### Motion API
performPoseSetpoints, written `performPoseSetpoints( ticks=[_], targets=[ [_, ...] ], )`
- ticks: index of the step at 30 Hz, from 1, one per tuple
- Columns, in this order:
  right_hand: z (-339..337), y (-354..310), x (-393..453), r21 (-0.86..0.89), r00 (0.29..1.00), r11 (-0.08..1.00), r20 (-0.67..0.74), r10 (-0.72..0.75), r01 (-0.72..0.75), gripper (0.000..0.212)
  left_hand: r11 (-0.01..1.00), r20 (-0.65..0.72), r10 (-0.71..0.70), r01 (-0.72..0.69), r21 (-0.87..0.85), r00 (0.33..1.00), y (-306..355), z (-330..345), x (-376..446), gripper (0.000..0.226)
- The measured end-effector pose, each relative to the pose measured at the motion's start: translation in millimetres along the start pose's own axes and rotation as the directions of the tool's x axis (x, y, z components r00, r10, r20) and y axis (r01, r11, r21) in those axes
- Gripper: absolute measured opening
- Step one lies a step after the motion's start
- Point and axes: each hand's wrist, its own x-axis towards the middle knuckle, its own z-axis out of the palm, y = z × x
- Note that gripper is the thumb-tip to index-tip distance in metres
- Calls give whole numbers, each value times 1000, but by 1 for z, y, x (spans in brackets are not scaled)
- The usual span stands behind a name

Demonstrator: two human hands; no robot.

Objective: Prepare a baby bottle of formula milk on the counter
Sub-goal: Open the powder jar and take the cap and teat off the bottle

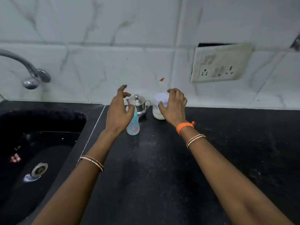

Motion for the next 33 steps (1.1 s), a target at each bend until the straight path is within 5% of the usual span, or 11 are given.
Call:
performPoseSetpoints(
  ticks=[6,10,15,19,26,29,33],
  targets=[
    [49,18,39,-49,953,980,225,201,-195,90,994,-111,-49,38,-100,993,-24,21,10,53],
    [60,22,57,-3,924,973,313,218,-229,81,986,-251,-93,54,-157,963,-31,31,8,45],
    [50,16,39,41,948,978,256,190,-207,78,974,-407,-96,1,-227,908,-29,37,-24,37],
    [24,-5,7,26,955,983,243,169,-181,78,974,-157,-73,36,-223,985,-29,51,-67,39],
    [-14,-43,-67,-77,957,997,287,36,-14,78,954,248,-175,226,-195,953,-27,68,-117,104],
    [-21,-50,-92,-127,969,991,245,-4,36,77,904,270,-224,303,-303,936,-20,73,-124,112],
    [-21,-48,-110,-176,963,983,270,-3,53,76,859,215,-269,335,-387,939,-15,80,-127,94]
  ],
)
